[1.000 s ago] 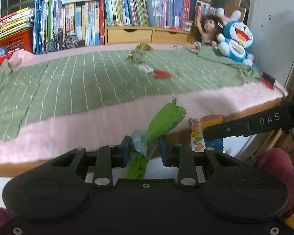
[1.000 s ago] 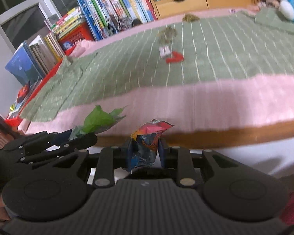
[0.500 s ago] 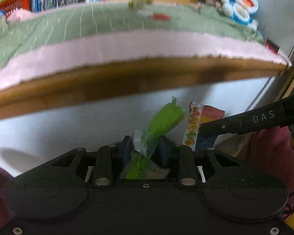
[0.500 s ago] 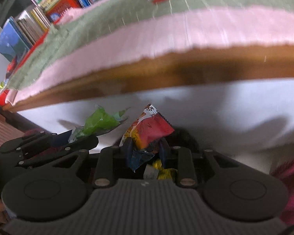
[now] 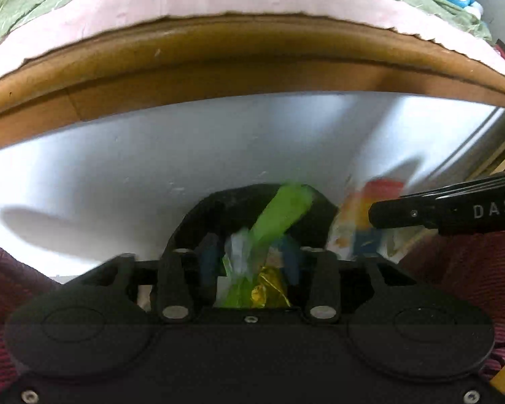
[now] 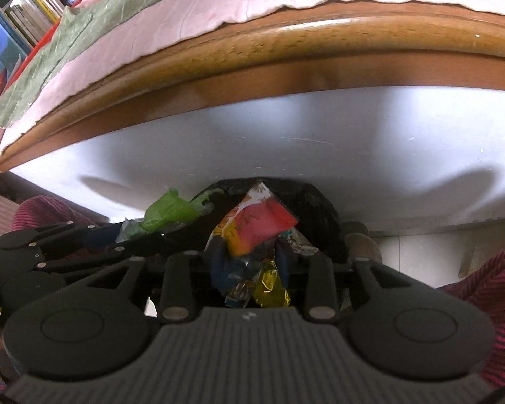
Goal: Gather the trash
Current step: 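Open both tools over the bin to drop the wrappers, then raise both open tools back above the blanket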
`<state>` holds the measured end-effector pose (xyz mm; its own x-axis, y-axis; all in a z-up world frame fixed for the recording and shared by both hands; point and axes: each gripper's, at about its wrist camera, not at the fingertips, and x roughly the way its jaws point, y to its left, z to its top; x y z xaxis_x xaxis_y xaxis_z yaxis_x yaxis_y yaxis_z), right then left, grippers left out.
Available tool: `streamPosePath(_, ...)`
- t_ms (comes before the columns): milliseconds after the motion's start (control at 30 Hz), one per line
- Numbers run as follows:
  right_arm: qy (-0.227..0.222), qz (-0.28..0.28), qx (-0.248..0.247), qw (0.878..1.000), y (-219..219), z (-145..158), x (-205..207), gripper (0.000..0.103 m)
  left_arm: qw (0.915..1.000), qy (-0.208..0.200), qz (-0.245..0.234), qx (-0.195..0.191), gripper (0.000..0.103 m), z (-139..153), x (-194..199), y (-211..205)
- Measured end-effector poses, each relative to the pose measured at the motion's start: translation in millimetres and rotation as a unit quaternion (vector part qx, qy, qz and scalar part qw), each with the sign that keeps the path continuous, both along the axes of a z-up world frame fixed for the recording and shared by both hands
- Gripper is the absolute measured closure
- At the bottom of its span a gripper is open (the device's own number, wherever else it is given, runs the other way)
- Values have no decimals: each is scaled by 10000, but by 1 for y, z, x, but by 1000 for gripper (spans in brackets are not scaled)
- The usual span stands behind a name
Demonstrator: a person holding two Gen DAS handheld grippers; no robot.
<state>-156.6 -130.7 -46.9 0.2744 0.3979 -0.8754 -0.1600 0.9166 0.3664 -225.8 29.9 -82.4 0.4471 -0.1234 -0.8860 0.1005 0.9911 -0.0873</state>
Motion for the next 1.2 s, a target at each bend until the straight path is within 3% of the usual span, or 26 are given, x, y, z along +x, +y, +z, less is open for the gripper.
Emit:
streamPosePath(300,-68,19,-8,10000,-5,1,-3,43,9999,-45,86,117,40,1,5,-1)
streamPosePath(600,-179,23,-8,9998,-4,10,-6,38,9998,-173,75,13,37,12,-1,-3)
streamPosePath(767,-422,91,111,9990,-9,31,-11,25,9964,-683,-183,-459,28,42,-12,2)
streamPosePath(933,-924,54,339,9951,-27,70,-11,18,9891,-1347,-430,-400,25,82,-12,6)
streamPosePath(1200,-1920,-43,85,9813,-48,127,13,14,9754,-2102,-493,-434,20,139,33,6)
